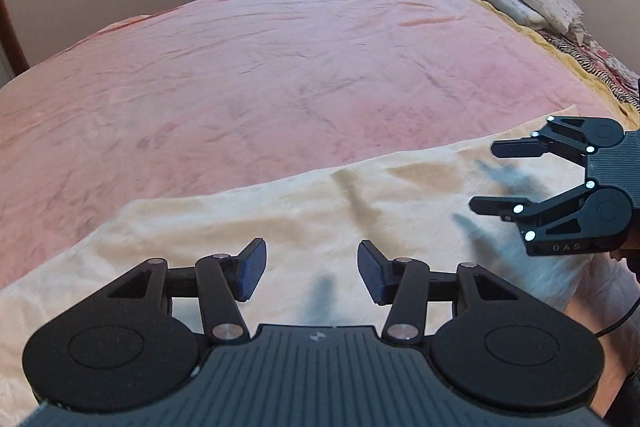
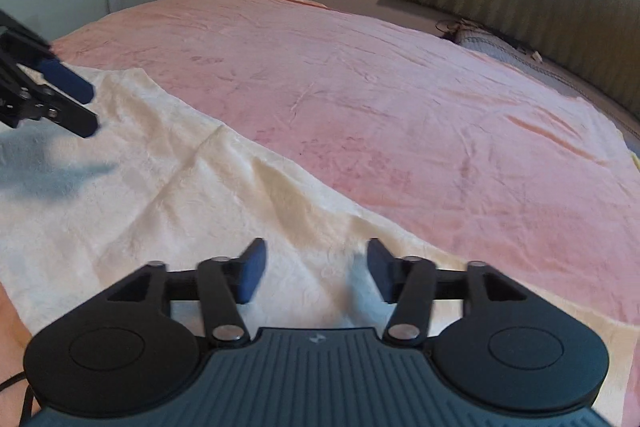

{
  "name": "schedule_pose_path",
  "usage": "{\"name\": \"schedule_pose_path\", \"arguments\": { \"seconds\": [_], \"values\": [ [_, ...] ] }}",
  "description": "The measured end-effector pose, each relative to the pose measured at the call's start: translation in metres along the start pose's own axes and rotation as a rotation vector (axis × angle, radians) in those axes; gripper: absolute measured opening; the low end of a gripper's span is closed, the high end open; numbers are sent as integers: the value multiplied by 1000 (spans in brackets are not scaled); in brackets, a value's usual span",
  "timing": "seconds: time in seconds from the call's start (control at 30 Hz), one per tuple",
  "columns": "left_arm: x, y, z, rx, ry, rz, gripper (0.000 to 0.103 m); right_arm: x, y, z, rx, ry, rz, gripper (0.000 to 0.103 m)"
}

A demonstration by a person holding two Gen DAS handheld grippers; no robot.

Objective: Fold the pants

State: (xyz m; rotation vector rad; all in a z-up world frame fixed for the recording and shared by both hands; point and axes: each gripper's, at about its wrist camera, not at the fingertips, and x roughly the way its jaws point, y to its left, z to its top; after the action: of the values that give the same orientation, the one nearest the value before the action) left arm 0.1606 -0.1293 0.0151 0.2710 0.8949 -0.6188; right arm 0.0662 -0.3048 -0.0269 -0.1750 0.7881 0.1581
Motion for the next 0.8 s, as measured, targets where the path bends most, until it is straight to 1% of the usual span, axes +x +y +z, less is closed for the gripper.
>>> {"name": "schedule_pose_path", "arguments": {
  "seconds": [0.07, 0.13, 0.17, 0.2, 0.3, 0.33, 0.4, 0.43, 0.5, 0.53, 0.57, 0.7, 0.8],
  "values": [
    [13, 0, 13, -49, 9, -47, 58, 3, -6, 4, -76, -35, 63, 64],
    [31, 7, 27, -139, 45, -86, 61, 10, -10, 12, -152, -57, 130, 63],
    [40, 12, 35, -202, 72, -98, 61, 14, -12, 16, -183, -65, 161, 63],
    [49, 16, 42, -264, 98, -115, 61, 19, -15, 20, -212, -63, 198, 63],
    [72, 30, 56, -437, 184, -202, 65, 41, -27, 32, -247, -15, 289, 63],
    [80, 34, 59, -486, 219, -223, 69, 48, -31, 36, -246, 1, 332, 61],
    [95, 42, 63, -585, 289, -249, 70, 60, -37, 40, -242, 21, 402, 41],
    [101, 44, 64, -615, 307, -260, 71, 64, -38, 42, -248, 30, 420, 36],
    [112, 49, 68, -673, 357, -267, 72, 68, -37, 42, -271, 45, 441, 24],
    [115, 51, 69, -698, 370, -269, 73, 67, -34, 42, -288, 43, 435, 21],
    [118, 53, 70, -719, 380, -276, 75, 65, -32, 42, -301, 38, 421, 14],
    [130, 56, 67, -794, 438, -332, 76, 46, -21, 37, -354, -25, 350, 6],
    [139, 58, 62, -843, 493, -365, 77, 31, -4, 28, -421, -60, 300, 4]
  ]
}}
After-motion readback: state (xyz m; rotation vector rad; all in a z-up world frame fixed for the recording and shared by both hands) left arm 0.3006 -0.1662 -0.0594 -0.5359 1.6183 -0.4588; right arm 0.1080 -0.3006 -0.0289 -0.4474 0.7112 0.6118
